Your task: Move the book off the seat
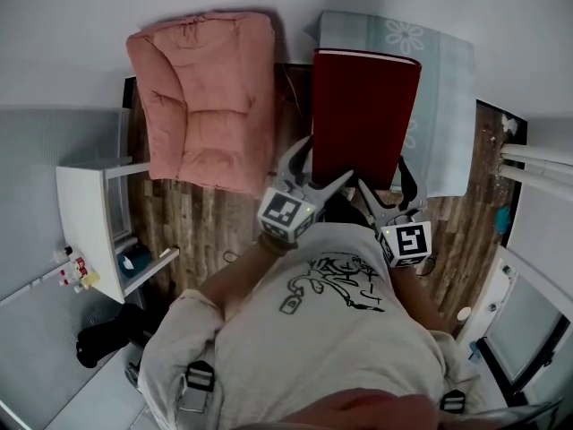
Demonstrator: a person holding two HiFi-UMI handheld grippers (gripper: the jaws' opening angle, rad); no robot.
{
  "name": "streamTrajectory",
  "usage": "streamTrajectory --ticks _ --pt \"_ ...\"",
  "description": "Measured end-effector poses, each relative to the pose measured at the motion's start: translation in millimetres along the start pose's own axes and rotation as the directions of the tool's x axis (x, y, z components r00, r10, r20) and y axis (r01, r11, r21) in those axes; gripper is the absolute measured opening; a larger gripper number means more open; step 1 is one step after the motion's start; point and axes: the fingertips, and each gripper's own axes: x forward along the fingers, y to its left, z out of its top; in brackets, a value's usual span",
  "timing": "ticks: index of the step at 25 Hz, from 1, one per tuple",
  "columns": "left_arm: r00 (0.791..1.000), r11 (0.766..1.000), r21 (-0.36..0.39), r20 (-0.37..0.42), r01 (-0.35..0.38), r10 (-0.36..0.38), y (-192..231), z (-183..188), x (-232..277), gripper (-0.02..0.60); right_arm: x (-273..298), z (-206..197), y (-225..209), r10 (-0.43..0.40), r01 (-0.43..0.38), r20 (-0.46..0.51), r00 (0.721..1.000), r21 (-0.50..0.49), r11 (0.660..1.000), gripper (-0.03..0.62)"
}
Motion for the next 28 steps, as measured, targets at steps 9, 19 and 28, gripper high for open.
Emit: streamTrajectory --ticks 9,19,28 --pt "0.996 0.999 -0.038 -0.083 0.014 -0.017 34 -42 17 0.420 35 -33 -4 -0.002 0.003 -0.062 0.998 0.025 1.000 0.379" --pt "0.983 0.995 -0.094 -0.182 0.013 -0.030 73 -106 43 0.419 77 -81 -14 -0.002 0.010 -0.135 0.991 0.063 0.998 0.382" --pt "0.964 0.993 -0.121 -0.265 0.000 -0.032 103 -158 65 0.417 111 -124 -25 0.014 0.006 -0.183 0.983 0.111 0.994 0.387"
